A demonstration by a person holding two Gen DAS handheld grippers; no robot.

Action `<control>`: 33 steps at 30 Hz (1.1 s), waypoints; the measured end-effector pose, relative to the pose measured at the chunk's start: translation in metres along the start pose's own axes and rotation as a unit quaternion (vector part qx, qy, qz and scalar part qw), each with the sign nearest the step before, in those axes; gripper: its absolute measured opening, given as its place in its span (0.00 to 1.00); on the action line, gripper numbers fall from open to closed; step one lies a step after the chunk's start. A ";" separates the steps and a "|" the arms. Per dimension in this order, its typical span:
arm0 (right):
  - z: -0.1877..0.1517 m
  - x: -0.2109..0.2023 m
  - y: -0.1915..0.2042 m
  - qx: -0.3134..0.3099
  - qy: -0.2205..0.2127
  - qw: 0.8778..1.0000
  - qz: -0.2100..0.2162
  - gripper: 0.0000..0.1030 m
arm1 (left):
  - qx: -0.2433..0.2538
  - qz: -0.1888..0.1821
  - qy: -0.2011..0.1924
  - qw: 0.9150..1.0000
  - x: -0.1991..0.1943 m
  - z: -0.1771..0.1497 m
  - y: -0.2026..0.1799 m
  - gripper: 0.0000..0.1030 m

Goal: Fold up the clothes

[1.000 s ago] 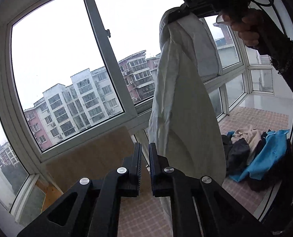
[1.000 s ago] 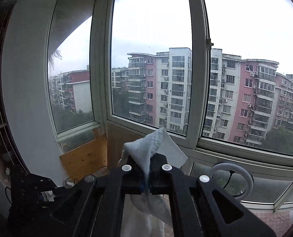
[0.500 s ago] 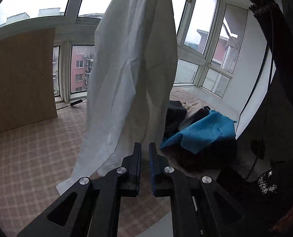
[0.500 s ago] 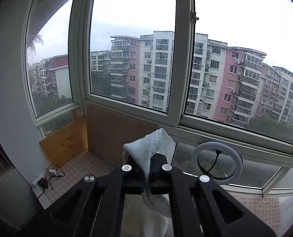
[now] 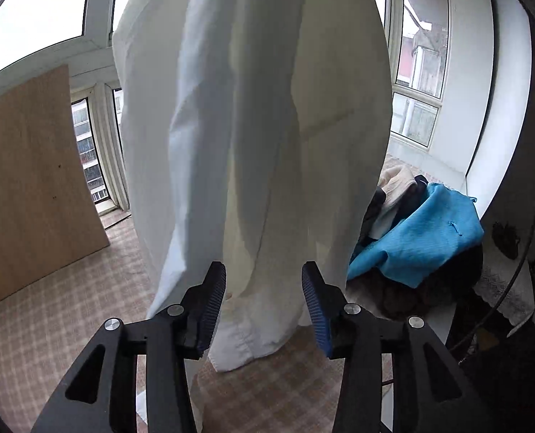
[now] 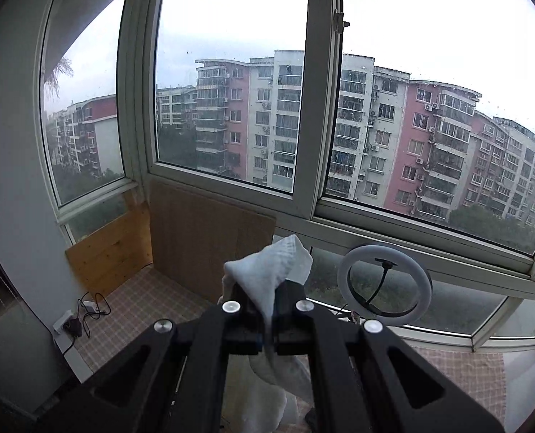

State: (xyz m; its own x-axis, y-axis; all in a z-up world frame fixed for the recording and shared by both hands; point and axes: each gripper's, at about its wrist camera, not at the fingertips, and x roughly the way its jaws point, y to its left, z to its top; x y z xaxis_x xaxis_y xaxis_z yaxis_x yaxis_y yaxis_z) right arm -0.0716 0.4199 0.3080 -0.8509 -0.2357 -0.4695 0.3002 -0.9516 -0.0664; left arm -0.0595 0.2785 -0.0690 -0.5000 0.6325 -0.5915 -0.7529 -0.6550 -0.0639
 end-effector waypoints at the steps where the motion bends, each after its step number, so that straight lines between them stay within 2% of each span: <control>1: 0.000 0.001 -0.002 0.000 0.001 1.000 -0.001 0.03 | -0.002 -0.007 0.011 1.000 0.006 0.001 -0.001 0.18; 2: 0.000 0.002 -0.004 -0.001 0.001 1.000 -0.002 0.03 | -0.005 -0.014 0.024 1.000 0.012 0.002 -0.001 0.00; 4: -0.003 0.004 -0.014 0.005 0.002 1.000 -0.008 0.03 | -0.017 -0.022 0.038 0.999 0.009 -0.002 -0.001 0.00; 7: -0.009 0.007 -0.036 0.025 0.004 1.000 -0.015 0.03 | -0.031 -0.035 0.033 0.998 -0.031 -0.017 -0.002 0.00; 12: -0.021 0.015 -0.063 0.051 0.017 0.999 -0.006 0.03 | -0.036 -0.021 0.038 0.998 -0.058 -0.048 -0.009 0.02; 14: -0.025 0.016 -0.062 0.041 0.019 0.999 -0.015 0.03 | -0.046 -0.001 0.041 0.998 -0.051 -0.055 -0.008 0.09; 16: -0.027 0.018 -0.061 0.034 0.026 0.999 -0.014 0.03 | -0.063 0.023 0.041 0.997 -0.044 -0.059 -0.004 0.30; 20: -0.026 0.020 -0.058 0.025 0.032 0.999 -0.019 0.03 | -0.080 0.063 -0.008 0.995 -0.049 -0.066 -0.013 0.50; 22: -0.027 0.019 -0.058 0.024 0.033 0.999 -0.020 0.03 | -0.070 0.064 -0.025 0.995 -0.044 -0.061 -0.016 0.68; 26: -0.028 0.016 -0.057 0.017 0.036 0.999 -0.020 0.03 | -0.048 0.064 -0.026 0.996 -0.019 -0.043 -0.005 0.69; 27: -0.029 0.014 -0.056 0.014 0.036 0.999 -0.021 0.03 | -0.042 0.064 -0.026 0.997 -0.013 -0.039 -0.002 0.67; 28: -0.029 0.013 -0.056 0.010 0.037 0.999 -0.022 0.03 | -0.049 0.060 -0.019 0.997 -0.006 -0.035 0.005 0.60; 29: -0.030 0.011 -0.057 0.009 0.036 0.999 -0.024 0.03 | -0.059 0.055 -0.010 0.997 0.000 -0.031 0.014 0.47; 30: -0.031 0.008 -0.059 0.008 0.035 0.999 -0.026 0.03 | -0.069 0.050 -0.001 0.996 0.006 -0.027 0.023 0.03; 32: -0.033 0.003 -0.064 0.009 0.032 0.999 -0.034 0.02 | -0.089 0.040 0.017 0.995 0.019 -0.019 0.041 0.00; 33: -0.033 -0.001 -0.070 0.012 0.027 0.999 -0.043 0.02 | -0.083 0.057 0.004 0.995 0.000 -0.008 0.045 0.00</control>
State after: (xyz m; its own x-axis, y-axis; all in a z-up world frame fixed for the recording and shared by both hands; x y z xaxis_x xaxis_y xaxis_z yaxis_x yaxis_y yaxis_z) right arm -0.0771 0.4934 0.2838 -0.8479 -0.1424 -0.5107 0.2159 -0.9725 -0.0872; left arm -0.0898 0.2458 -0.0784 -0.5743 0.5468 -0.6092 -0.6100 -0.7821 -0.1270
